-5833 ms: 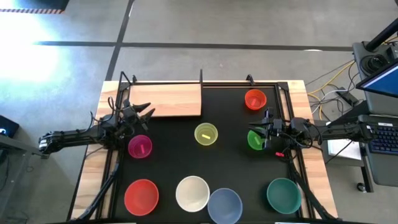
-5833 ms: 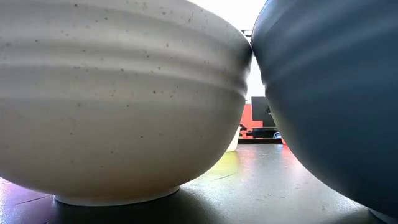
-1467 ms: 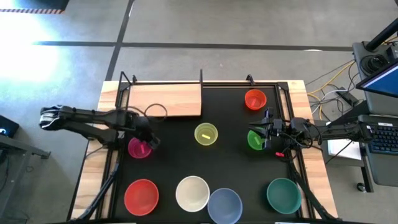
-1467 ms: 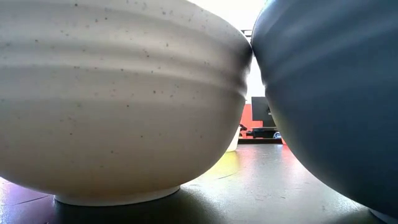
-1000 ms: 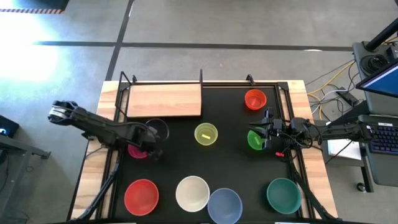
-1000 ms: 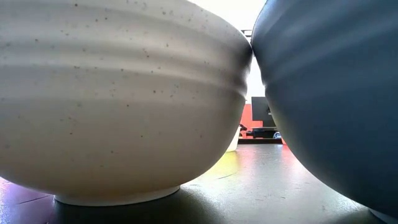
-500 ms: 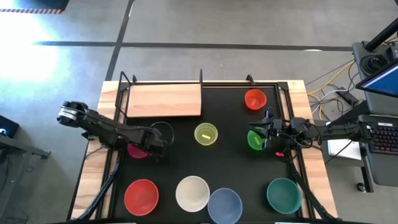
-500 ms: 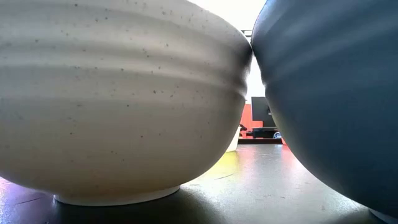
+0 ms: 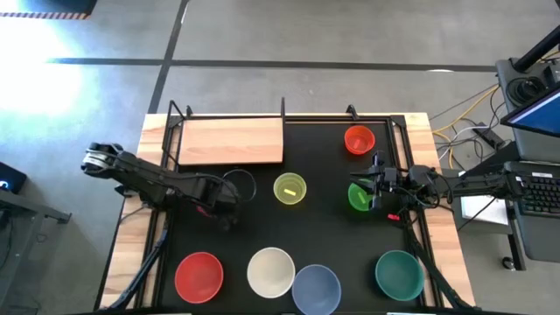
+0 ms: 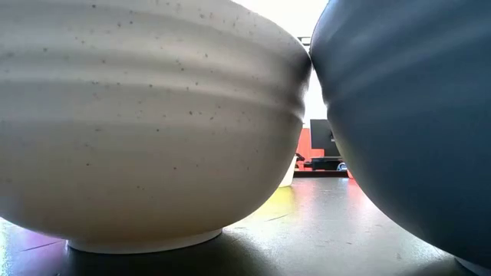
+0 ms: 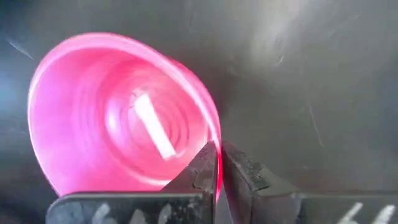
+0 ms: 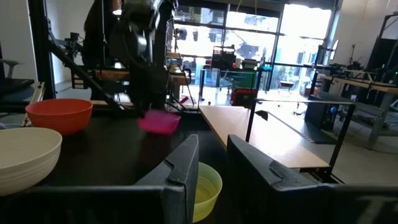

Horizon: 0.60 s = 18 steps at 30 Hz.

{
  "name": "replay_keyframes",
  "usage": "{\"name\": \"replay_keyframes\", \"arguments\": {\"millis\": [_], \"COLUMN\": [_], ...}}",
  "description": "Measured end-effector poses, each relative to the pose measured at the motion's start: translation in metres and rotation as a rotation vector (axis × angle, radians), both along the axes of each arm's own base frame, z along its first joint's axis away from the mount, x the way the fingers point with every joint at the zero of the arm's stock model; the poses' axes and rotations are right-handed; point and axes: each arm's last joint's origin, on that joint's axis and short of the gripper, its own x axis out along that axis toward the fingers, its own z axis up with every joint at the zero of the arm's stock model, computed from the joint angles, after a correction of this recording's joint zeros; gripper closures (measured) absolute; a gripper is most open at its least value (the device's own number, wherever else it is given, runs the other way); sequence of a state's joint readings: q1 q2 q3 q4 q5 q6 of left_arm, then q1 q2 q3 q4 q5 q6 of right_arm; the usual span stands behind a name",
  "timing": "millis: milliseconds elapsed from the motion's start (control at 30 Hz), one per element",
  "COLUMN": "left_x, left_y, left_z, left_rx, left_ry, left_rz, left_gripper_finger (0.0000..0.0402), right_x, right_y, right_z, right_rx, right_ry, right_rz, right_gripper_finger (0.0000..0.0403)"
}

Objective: Place and stack bowls onto a shelf
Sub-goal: Put the pink bowl on the shelf

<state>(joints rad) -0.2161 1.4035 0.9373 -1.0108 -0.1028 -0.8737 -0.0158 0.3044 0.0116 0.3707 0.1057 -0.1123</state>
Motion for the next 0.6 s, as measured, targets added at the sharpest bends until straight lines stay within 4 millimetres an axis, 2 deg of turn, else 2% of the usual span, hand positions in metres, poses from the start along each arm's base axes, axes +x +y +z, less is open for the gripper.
{"name": "replay_keyframes", "arguments": {"millis": [133,233,367,600], "left_x": [0.010,0.016,0.018,0.011], "left_y": [0.005,0.014,0.035,0.076], "left_z": [0.035,0.050,0.052,0.037], "left_rx": [0.175,0.246,0.269,0.297], "left_ry": [-0.033,-0.062,-0.039,0.054], "left_rz": [-0.077,-0.110,-0.073,-0.018], "left_gripper_finger": [0.0401,0.0401,0.0401,0.0401], "right_x": [0.000,0.000,0.000,0.000], "right_y": [0.000,0.000,0.000,0.000], "right_z": [0.000,0.000,0.000,0.000], "right_rx": [0.000,0.000,0.000,0.000], "right_ry": [0.000,0.000,0.000,0.000], "right_rz": [0.000,0.000,0.000,0.000], "right_gripper_finger": [0.0328,0.0328,0.0328,0.0328]}}
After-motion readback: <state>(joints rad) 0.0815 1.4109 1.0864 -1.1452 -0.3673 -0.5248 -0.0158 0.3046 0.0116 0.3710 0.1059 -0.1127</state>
